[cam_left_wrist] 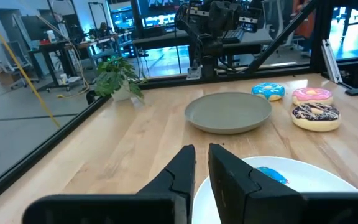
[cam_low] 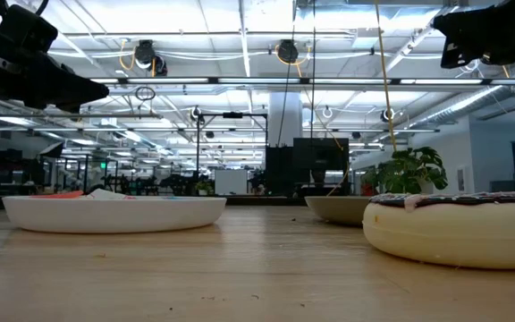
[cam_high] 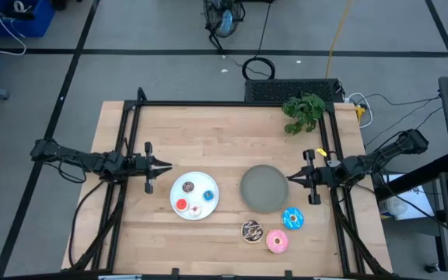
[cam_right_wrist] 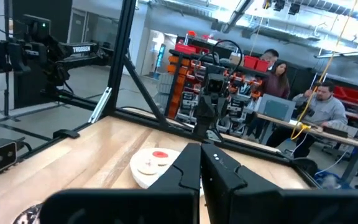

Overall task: Pick & Place donuts
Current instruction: Put the large blue donut on the brown plate

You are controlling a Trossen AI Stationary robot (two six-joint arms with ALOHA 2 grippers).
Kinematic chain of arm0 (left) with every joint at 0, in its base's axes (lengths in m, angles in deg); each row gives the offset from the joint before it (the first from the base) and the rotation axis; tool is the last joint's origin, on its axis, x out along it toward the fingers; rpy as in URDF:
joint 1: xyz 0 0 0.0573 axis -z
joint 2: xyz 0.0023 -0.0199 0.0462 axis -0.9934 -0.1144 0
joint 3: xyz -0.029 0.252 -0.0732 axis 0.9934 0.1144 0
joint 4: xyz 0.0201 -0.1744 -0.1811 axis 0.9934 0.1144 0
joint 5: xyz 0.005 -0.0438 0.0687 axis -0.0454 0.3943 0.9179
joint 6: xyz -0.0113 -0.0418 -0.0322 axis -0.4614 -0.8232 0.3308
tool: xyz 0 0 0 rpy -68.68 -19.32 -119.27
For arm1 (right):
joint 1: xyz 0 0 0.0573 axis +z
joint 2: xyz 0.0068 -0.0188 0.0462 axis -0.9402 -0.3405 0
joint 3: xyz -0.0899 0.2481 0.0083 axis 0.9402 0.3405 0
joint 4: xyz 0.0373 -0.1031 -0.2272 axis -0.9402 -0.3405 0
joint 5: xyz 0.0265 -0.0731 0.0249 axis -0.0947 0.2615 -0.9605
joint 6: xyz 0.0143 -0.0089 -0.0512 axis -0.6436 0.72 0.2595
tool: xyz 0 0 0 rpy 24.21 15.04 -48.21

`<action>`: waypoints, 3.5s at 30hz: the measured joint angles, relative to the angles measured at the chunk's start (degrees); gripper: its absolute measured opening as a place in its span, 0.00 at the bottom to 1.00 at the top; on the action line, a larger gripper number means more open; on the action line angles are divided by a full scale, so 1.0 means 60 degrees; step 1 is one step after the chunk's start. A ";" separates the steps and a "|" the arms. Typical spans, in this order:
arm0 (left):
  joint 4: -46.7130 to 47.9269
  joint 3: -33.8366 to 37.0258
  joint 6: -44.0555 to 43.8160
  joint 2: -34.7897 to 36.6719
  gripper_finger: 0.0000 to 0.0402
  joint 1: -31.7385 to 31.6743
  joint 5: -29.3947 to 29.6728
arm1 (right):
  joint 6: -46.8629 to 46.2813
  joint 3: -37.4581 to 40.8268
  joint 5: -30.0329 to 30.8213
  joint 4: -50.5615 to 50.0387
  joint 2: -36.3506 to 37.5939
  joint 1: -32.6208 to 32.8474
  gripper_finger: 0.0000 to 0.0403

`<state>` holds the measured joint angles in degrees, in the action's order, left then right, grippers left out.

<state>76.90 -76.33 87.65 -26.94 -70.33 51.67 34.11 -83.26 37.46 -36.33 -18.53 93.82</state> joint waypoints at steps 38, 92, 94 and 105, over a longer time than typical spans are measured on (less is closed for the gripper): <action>-0.0005 -0.0004 0.0000 0.0000 0.13 0.0000 0.0000 | -0.1530 -0.3484 0.1275 -0.3506 -0.2848 0.0004 0.00; -0.0742 -0.0007 0.1370 0.0000 0.13 0.0003 0.0007 | -1.0509 -0.8003 -0.0590 -1.1376 -1.0706 0.4295 0.57; -0.0741 -0.0007 0.1303 0.0000 0.13 0.0000 0.0007 | -1.0513 -0.7696 -0.0749 -1.1026 -1.0706 0.4275 0.59; -0.0741 -0.0007 0.0989 0.0000 0.13 0.0002 0.0004 | -1.0769 -0.6484 -0.1196 -0.9987 -1.0695 0.4266 0.57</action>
<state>72.45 -76.37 93.59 -26.94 -70.32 51.69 -30.50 -122.17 30.28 -96.25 -82.70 119.41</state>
